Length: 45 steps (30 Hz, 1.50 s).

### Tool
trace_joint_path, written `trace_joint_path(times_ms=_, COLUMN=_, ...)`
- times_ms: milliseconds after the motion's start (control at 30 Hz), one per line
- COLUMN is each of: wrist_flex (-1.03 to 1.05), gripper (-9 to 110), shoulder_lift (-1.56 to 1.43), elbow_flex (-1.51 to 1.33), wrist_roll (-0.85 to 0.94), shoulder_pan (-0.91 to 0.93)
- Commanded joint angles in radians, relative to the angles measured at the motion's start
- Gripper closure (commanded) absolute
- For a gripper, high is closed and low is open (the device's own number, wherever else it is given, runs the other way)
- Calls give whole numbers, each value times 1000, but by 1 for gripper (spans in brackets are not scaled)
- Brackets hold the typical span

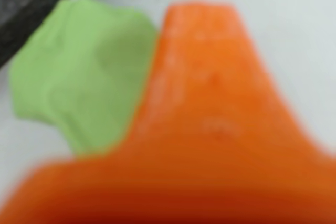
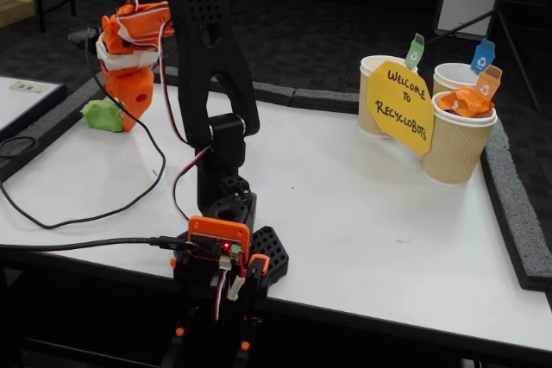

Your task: Sort rubbish by color.

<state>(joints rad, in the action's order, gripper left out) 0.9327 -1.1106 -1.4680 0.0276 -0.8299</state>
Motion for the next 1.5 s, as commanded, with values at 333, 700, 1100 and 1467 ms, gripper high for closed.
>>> trace_joint_path(times_ms=333, wrist_flex=9, gripper=81, shoulder_lift=-55, elbow_flex=117, wrist_roll=29, shoulder_pan=-23)
trace_joint_path(times_ms=700, wrist_flex=34, gripper=74, shoulder_lift=-69, elbow_flex=124, wrist_roll=29, shoulder_pan=-72)
trace_joint_path(times_ms=1100, wrist_flex=-38, gripper=101, shoulder_lift=-64, elbow_flex=127, wrist_roll=29, shoulder_pan=-77)
trace_joint_path(times_ms=1467, wrist_flex=84, gripper=101, shoulder_lift=-216, elbow_flex=193, wrist_roll=29, shoulder_pan=-69)
